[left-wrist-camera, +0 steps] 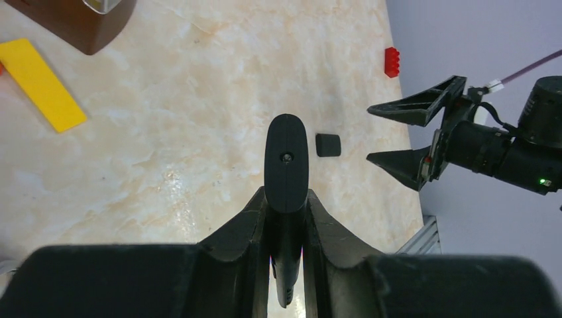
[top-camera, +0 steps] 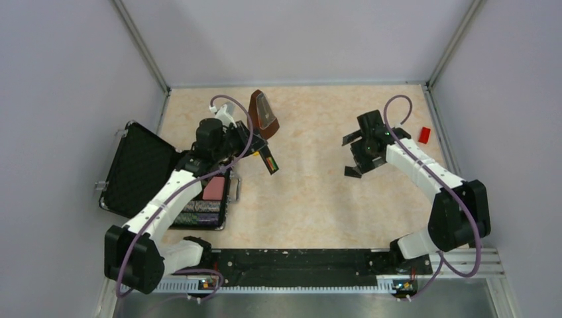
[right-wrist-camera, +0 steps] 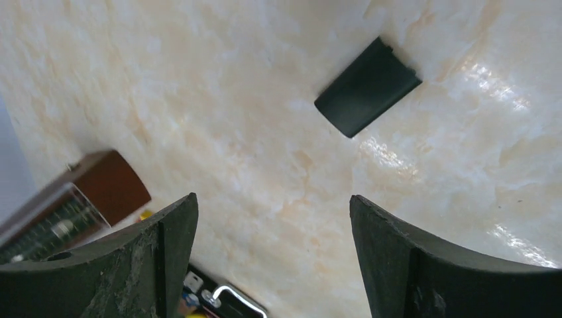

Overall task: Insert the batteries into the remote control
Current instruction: Pick up the battery cover at the center of the board.

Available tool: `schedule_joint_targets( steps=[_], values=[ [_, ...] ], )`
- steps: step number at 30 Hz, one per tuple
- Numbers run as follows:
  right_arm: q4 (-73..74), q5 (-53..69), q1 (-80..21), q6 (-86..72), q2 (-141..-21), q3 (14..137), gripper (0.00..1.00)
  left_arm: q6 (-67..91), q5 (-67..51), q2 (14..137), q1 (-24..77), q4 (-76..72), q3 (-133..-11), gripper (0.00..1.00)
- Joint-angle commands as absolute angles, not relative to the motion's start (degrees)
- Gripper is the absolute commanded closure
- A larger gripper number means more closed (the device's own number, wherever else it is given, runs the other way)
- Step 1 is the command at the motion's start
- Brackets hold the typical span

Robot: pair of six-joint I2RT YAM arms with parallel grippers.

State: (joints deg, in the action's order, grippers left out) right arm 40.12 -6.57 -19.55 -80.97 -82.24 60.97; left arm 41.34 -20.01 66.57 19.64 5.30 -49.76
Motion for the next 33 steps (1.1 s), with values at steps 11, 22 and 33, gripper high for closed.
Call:
schedule_joint_targets(
  steps=[11,22,33],
  values=[
    [50.2,-10.0,-16.6,-98.6,-97.9,68.5,0.20,36.5,-22.5,71.8,15.5,3.5,-54.7,1.00],
    [50.3,-8.1,-16.6,-103.1,-104.5,69.7,0.31,36.5,-25.0,74.7,12.7,4.2,-55.7,1.00],
    [54.6,-7.2,-16.5,-103.5,-108.3,72.8,0.51,36.5,-24.6,73.8,11.5,4.9,-55.3,1.00]
  ],
)
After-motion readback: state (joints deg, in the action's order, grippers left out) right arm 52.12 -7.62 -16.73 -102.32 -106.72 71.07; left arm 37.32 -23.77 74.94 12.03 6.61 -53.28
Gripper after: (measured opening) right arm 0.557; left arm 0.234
